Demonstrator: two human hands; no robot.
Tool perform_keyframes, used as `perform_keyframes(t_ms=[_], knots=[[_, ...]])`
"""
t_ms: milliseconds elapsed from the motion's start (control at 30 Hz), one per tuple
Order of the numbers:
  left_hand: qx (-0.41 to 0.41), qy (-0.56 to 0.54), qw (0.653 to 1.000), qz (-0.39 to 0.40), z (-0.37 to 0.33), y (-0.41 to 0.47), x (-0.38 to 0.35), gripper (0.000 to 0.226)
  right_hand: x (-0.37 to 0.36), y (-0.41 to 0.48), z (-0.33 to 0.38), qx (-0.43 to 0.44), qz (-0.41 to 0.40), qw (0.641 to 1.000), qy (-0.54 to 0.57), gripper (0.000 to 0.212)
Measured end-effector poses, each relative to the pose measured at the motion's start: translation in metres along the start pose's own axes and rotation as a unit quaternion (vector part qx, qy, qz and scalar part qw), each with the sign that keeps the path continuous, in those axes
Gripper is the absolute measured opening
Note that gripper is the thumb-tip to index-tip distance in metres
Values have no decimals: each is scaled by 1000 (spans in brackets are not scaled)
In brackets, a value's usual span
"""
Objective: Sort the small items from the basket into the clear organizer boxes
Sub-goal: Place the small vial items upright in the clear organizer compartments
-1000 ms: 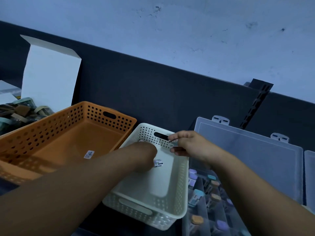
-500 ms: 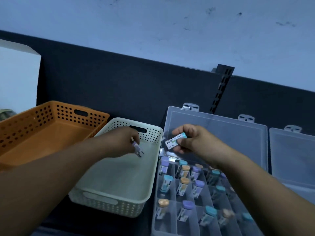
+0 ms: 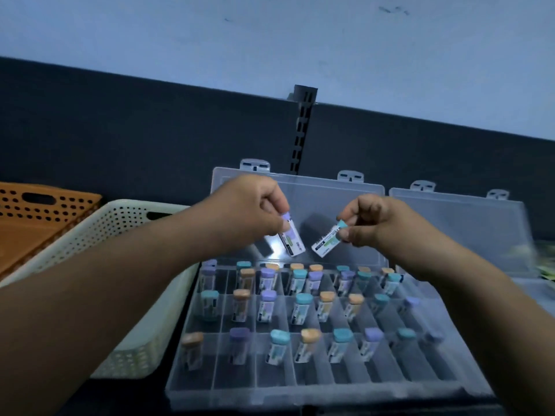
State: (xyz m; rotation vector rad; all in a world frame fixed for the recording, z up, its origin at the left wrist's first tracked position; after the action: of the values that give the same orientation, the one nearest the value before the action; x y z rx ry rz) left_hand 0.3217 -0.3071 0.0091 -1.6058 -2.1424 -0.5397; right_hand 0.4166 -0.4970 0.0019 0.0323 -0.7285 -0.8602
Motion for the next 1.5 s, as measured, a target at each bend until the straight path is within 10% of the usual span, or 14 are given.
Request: perform_keyframes(t_ms=[633, 1500], knots=[[-57, 135, 986, 81, -40, 10, -167, 9, 79, -89, -74, -22, 69, 973, -217, 17], [-91, 282, 955, 26, -27, 6, -189, 15, 61, -98, -93, -4, 33, 965, -260, 19]])
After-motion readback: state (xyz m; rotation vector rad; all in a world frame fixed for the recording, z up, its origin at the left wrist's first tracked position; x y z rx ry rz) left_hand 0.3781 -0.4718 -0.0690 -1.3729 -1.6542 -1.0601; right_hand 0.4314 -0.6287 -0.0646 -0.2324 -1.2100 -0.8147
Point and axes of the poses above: each hand's wrist, its own y-axis towards the middle knuckle, its own x-axis out of the back of the hand, z = x × y, the point moved 4 cm from there along y, towards the middle knuckle, and after that the axes turned 11 degrees about x, right-handed, at the moved point
